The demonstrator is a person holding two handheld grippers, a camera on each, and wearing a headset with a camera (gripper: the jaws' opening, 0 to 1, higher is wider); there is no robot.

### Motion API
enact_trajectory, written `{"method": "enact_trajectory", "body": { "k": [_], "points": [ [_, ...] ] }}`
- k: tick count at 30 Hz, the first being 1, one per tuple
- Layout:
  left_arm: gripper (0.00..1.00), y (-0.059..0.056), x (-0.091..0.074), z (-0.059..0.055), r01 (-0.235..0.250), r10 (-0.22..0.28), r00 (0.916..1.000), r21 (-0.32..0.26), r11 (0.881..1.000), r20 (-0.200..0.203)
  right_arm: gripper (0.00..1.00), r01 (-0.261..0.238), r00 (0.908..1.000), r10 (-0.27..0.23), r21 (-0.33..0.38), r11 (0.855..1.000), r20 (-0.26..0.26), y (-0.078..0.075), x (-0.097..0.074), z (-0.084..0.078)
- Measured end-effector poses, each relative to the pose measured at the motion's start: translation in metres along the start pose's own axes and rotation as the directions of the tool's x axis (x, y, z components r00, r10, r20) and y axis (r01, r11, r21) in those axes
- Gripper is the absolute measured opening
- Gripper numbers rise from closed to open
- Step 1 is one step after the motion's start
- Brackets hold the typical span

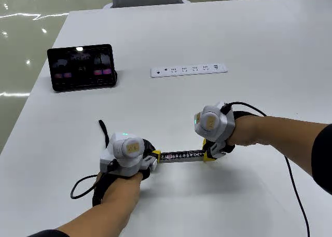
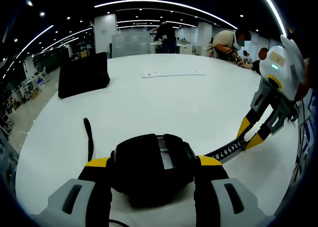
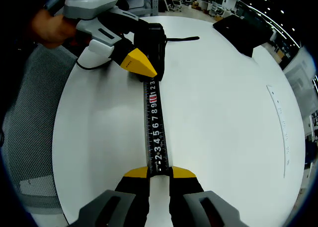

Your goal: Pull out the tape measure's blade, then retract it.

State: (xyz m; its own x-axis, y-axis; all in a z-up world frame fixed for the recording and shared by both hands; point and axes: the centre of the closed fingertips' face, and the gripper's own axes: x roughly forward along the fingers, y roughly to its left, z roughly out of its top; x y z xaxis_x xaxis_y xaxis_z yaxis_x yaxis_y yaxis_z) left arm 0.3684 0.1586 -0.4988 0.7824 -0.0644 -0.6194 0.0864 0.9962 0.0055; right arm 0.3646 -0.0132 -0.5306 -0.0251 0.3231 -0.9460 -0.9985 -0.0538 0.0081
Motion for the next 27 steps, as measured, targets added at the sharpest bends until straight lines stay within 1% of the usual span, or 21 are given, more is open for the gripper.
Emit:
{"method": "enact_trajectory", "body": {
  "k": [27],
  "points": [
    [0.62,-0.0007,-0.0009,0.0004,0.0,0.0,1.0,-0.001,1.0,0.0,0.11,-0.001,0.9999,0.001,0.005,1.0,-0.015,0.0008,0.0018,0.008]
  ]
}}
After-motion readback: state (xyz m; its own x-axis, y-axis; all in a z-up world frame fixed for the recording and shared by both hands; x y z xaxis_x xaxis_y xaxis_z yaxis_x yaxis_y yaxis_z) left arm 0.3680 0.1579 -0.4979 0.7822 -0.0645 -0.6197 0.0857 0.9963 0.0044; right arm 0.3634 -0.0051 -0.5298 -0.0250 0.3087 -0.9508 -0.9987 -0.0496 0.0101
